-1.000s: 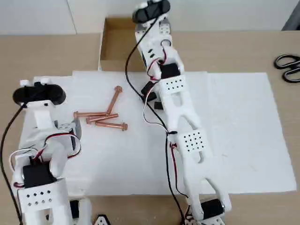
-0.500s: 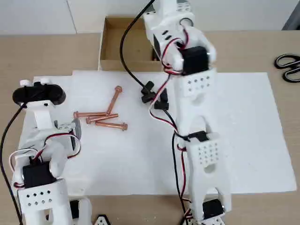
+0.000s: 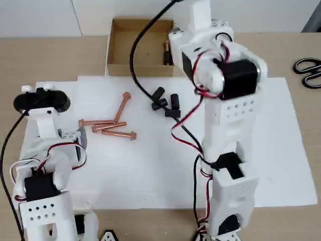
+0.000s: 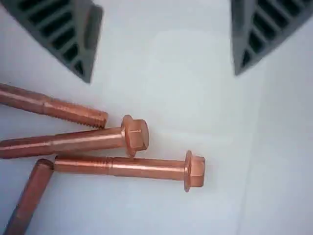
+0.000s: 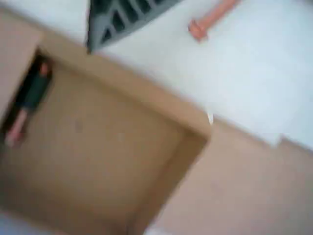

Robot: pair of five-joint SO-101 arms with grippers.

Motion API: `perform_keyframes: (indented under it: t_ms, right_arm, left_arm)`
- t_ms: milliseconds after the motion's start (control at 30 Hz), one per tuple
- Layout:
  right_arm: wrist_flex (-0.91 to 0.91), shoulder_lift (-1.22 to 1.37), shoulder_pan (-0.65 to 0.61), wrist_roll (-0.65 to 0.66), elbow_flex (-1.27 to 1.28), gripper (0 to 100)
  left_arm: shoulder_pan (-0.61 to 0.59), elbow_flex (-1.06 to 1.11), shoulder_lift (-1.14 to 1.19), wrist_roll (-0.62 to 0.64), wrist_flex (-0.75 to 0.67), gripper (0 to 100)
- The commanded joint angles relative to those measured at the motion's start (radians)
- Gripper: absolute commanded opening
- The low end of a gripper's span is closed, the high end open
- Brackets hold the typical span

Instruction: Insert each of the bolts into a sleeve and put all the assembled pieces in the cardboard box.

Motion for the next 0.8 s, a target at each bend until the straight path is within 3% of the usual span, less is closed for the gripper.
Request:
perform_keyframes:
  t_ms: [0,167,333,633,767]
  right_arm:
    - [0.001,-0.180,0.007,0.009,0.252,25.6]
    - [-0.047,-0.332,0.012,0.006,0.657,25.6]
    - [-0.059,-0.384,0.028,0.006,0.887,25.6]
    - [-0.194,-0.193,0.136,0.035,0.961,25.6]
    - [-0.191,-0.019,0.113,0.069,0.901,25.6]
  left_arm:
    - [-0.002,-0.010,-0.005,-0.006,0.020,18]
    - [-0.003,-0.008,-0.005,-0.006,0.017,18]
    - [-0.002,-0.008,-0.005,-0.006,0.017,18]
    - [-0.003,0.008,-0.005,-0.003,0.014,18]
    - [-0.006,0.044,-0.005,-0.003,0.011,18]
